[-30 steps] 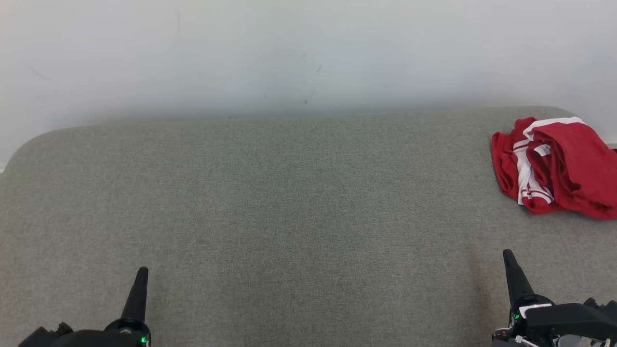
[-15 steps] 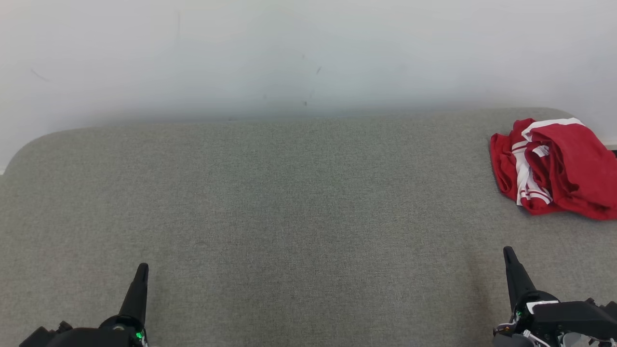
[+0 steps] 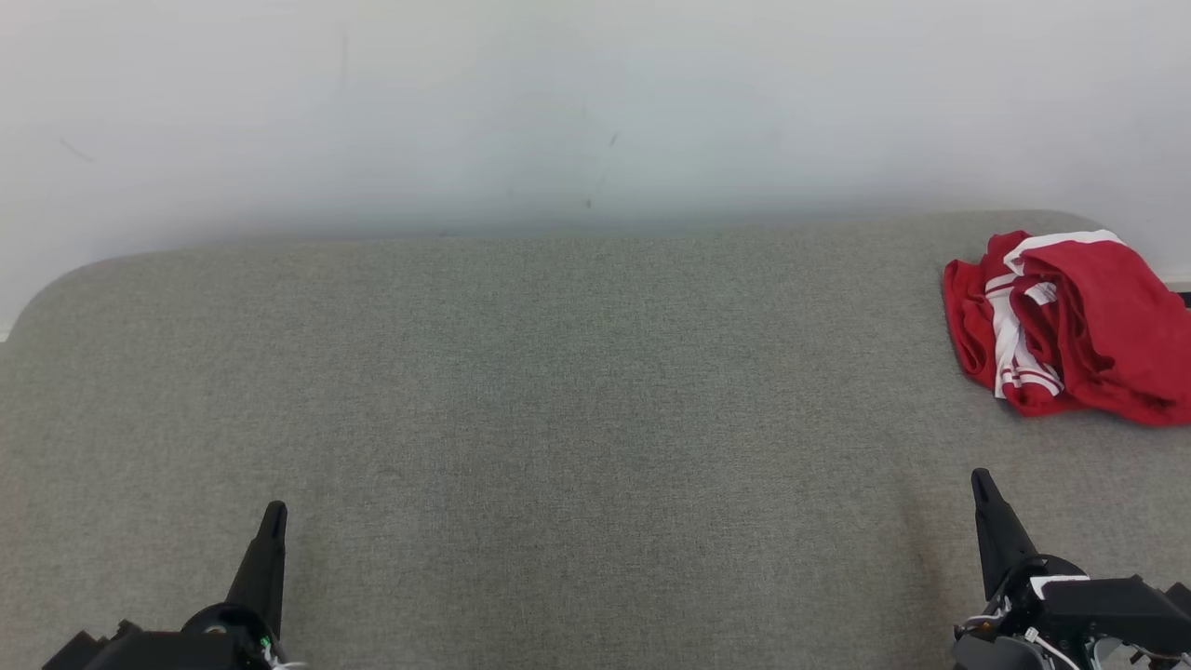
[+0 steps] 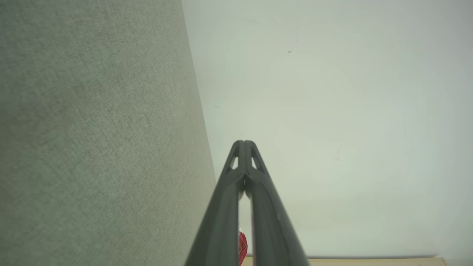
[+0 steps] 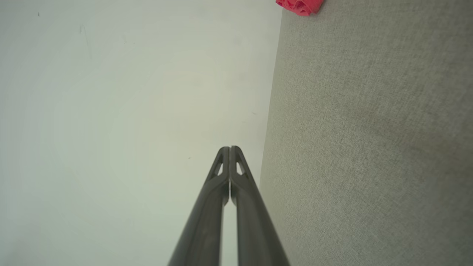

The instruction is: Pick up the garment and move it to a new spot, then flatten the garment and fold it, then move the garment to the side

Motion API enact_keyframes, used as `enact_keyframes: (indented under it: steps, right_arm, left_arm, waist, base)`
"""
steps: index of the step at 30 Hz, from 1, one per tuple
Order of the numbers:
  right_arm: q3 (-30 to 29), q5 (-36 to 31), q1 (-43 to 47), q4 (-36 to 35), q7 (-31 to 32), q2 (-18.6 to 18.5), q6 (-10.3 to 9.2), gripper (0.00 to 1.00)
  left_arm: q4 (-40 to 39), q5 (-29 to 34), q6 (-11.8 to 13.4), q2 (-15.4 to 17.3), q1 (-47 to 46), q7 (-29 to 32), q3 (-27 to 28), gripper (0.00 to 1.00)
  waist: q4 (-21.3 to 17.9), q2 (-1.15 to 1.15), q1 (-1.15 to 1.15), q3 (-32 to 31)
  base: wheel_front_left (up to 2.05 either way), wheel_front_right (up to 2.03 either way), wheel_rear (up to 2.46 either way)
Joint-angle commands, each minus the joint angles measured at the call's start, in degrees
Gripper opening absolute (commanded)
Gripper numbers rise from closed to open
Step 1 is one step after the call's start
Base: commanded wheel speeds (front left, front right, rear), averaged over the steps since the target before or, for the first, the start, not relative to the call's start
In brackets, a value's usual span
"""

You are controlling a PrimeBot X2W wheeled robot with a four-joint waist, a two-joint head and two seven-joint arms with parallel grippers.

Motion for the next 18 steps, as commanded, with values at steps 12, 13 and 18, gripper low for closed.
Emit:
enact_keyframes:
  steps: [12,13,18]
  right_arm:
    - [-0.42,2.30,-0.58,-0.17,0.82,0.24,-0.12,0.00]
    - [-0.44,2.30,-0.58,-0.17,0.82,0.24,-0.12,0.00]
    - [-0.45,2.25,-0.58,-0.16,0.85,0.25,-0.12,0.00]
  left_arm:
    - [0.16,-2.79,-0.17,0.13,-0.81,0.73,0.29,0.00]
    - [0.16,-2.79,-0.17,0.13,-0.81,0.73,0.30,0.00]
    - [0.16,-2.80,-0.17,0.13,-0.81,0.73,0.28,0.00]
  waist:
    - [-0.04,0.00,0.00,-0.12]
    - [-0.04,0.00,0.00,-0.12]
    - [-0.04,0.00,0.00,-0.12]
  base:
    - [0.00,0.00,0.00]
    - [0.00,0.00,0.00]
    - [0.00,0.00,0.00]
